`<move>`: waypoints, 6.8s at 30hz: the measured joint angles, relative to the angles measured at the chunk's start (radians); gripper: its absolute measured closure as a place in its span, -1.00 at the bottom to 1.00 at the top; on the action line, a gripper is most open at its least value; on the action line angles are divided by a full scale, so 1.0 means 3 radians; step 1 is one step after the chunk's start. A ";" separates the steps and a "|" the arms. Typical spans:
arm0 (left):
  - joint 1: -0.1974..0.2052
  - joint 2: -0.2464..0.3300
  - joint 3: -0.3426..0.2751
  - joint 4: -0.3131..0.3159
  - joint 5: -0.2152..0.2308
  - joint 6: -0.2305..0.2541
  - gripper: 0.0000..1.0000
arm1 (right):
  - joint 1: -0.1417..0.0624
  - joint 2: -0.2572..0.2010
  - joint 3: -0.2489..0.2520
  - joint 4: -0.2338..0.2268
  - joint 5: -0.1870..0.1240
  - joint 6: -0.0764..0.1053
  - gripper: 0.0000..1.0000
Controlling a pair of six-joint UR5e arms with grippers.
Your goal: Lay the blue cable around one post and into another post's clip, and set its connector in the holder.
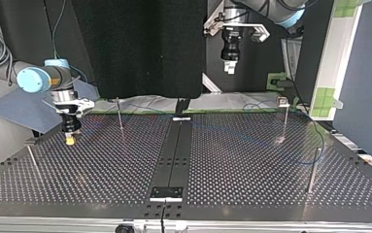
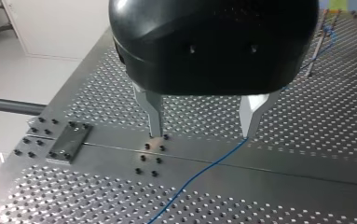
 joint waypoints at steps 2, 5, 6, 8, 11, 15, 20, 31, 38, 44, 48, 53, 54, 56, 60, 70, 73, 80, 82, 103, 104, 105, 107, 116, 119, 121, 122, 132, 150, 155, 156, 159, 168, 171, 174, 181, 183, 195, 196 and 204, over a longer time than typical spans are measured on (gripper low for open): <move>-0.0002 0.0000 -0.0061 -0.0002 -0.0002 -0.0003 -0.62 | 0.0003 -0.0007 0.0000 0.0026 0.0009 -0.0001 1.00; -0.0006 0.0001 -0.0144 -0.0003 -0.0004 -0.0007 -0.62 | 0.0007 -0.0010 0.0000 0.0052 0.0018 -0.0002 1.00; -0.0007 0.0001 -0.0168 -0.0003 -0.0004 -0.0008 -0.62 | 0.0008 -0.0010 0.0000 0.0056 0.0019 -0.0002 1.00; -0.0007 0.0000 -0.0217 -0.0002 -0.0005 -0.0009 -0.62 | 0.0008 -0.0010 0.0000 0.0060 0.0021 -0.0001 1.00; -0.0008 0.0000 -0.0293 0.0000 -0.0005 -0.0009 -0.62 | 0.0009 -0.0010 0.0001 0.0065 0.0024 -0.0002 1.00; -0.0009 0.0000 -0.0403 0.0001 -0.0005 -0.0009 -0.62 | 0.0004 -0.0013 0.0001 0.0079 0.0026 -0.0002 1.00; -0.0009 0.0000 -0.0551 0.0001 -0.0005 -0.0010 -0.62 | -0.0008 -0.0021 0.0001 0.0129 0.0057 -0.0006 1.00; -0.0006 0.0002 -0.0846 0.0001 -0.0006 -0.0010 -0.62 | 0.0007 -0.0174 0.0001 0.0343 0.0272 -0.0008 1.00; -0.0005 0.0002 -0.0958 0.0001 -0.0006 -0.0014 -0.62 | 0.0009 -0.0267 0.0002 0.0508 0.0404 -0.0008 1.00; -0.0005 0.0001 -0.0965 0.0001 -0.0005 -0.0015 -0.62 | 0.0006 -0.0279 0.0032 0.0587 0.0508 -0.0008 1.00; -0.0005 0.0002 -0.0966 0.0001 -0.0004 -0.0015 -0.62 | 0.0001 -0.0288 0.0044 0.0621 0.0537 -0.0008 1.00; -0.0005 0.0002 -0.0966 0.0001 -0.0003 -0.0015 -0.62 | 0.0001 -0.0351 0.0046 0.0654 0.0546 -0.0008 1.00; -0.0005 0.0002 -0.0966 0.0001 -0.0002 -0.0015 -0.62 | 0.0001 -0.0376 0.0046 0.0664 0.0547 -0.0008 1.00; -0.0006 0.0002 -0.0966 0.0001 -0.0001 -0.0015 -0.62 | 0.0002 -0.0415 0.0048 0.0679 0.0548 -0.0006 1.00; -0.0005 0.0001 -0.0966 0.0001 0.0003 -0.0015 -0.62 | -0.0003 -0.0476 0.0057 0.0694 0.0558 0.0005 1.00; 0.0001 0.0003 -0.0966 0.0001 0.0010 -0.0015 -0.62 | -0.0044 -0.0504 0.0063 0.0774 0.0688 0.0040 1.00; 0.0002 0.0002 -0.0966 0.0001 0.0010 -0.0015 -0.62 | -0.0064 -0.0505 0.0063 0.0780 0.0712 0.0021 1.00; 0.0002 0.0003 -0.0963 0.0001 0.0010 -0.0015 -0.62 | -0.0116 -0.0505 0.0062 0.0762 0.0715 0.0009 1.00; 0.0001 0.0003 -0.0963 0.0001 0.0010 -0.0015 -0.62 | -0.0128 -0.0508 0.0062 0.0771 0.0714 0.0009 1.00; -0.0013 0.0001 -0.0964 -0.0009 -0.0007 -0.0015 -0.62 | -0.0278 -0.0550 0.0059 0.0853 0.0493 0.0004 1.00; -0.0011 0.0001 -0.0964 -0.0009 -0.0006 -0.0015 -0.62 | -0.0288 -0.0550 0.0058 0.0843 0.0465 0.0006 1.00; -0.0009 0.0001 -0.0963 -0.0009 -0.0004 -0.0015 -0.62 | -0.0301 -0.0550 0.0058 0.0833 0.0428 0.0008 1.00; -0.0004 0.0001 -0.0963 -0.0008 0.0001 -0.0015 -0.62 | -0.0322 -0.0551 0.0058 0.0822 0.0372 0.0012 1.00; -0.0003 0.0001 -0.0961 -0.0013 0.0000 -0.0015 -0.62 | -0.0448 -0.0543 0.0056 0.0830 0.0120 0.0021 1.00; -0.0003 0.0000 -0.0961 -0.0014 0.0003 -0.0015 -0.62 | -0.0493 -0.0542 0.0041 0.0837 0.0037 0.0018 1.00; -0.0004 0.0001 -0.0961 -0.0014 0.0003 -0.0015 -0.62 | -0.0523 -0.0538 0.0023 0.0858 -0.0020 0.0013 1.00; -0.0004 0.0001 -0.0961 -0.0014 0.0003 -0.0015 -0.62 | -0.0535 -0.0536 0.0016 0.0866 -0.0042 0.0011 1.00; 0.0001 0.0002 -0.0956 -0.0024 -0.0002 -0.0015 -0.62 | -0.0642 -0.0514 -0.0029 0.0896 -0.0299 0.0004 1.00; 0.0008 0.0000 -0.0942 -0.0041 -0.0007 -0.0015 -0.62 | -0.0684 -0.0389 -0.0121 0.0880 -0.0519 -0.0028 1.00; 0.0008 0.0000 -0.0941 -0.0052 -0.0010 -0.0015 -0.62 | -0.0685 -0.0349 -0.0128 0.0858 -0.0568 -0.0024 1.00; 0.0008 0.0000 -0.0941 -0.0053 -0.0010 -0.0015 -0.62 | -0.0685 -0.0341 -0.0131 0.0855 -0.0572 -0.0024 1.00; 0.0007 0.0001 -0.0941 -0.0054 -0.0009 -0.0015 -0.62 | -0.0686 -0.0331 -0.0145 0.0854 -0.0578 -0.0023 1.00; 0.0007 0.0001 -0.0940 -0.0053 -0.0010 -0.0015 -0.62 | -0.0690 -0.0324 -0.0191 0.0849 -0.0624 -0.0016 1.00; 0.0007 0.0001 -0.0940 -0.0054 -0.0010 -0.0014 -0.62 | -0.0691 -0.0322 -0.0203 0.0848 -0.0626 -0.0006 1.00; 0.0008 0.0001 -0.0940 -0.0053 -0.0010 -0.0014 -0.62 | -0.0694 -0.0320 -0.0218 0.0847 -0.0627 0.0004 1.00; 0.0010 0.0000 -0.0940 -0.0050 -0.0010 -0.0013 -0.62 | -0.0695 -0.0315 -0.0245 0.0855 -0.0628 0.0016 1.00; 0.0009 0.0001 -0.0940 -0.0050 -0.0010 -0.0013 -0.62 | -0.0696 -0.0312 -0.0249 0.0849 -0.0629 0.0022 1.00; 0.0011 0.0000 -0.0940 -0.0050 -0.0010 -0.0014 -0.62 | -0.0691 -0.0302 -0.0257 0.0840 -0.0636 0.0028 1.00; 0.0011 0.0000 -0.0940 -0.0050 -0.0010 -0.0014 -0.62 | -0.0690 -0.0301 -0.0257 0.0838 -0.0636 0.0028 1.00; 0.0012 0.0002 -0.0932 -0.0050 -0.0010 -0.0015 -0.62 | -0.0684 -0.0292 -0.0255 0.0830 -0.0631 0.0015 0.83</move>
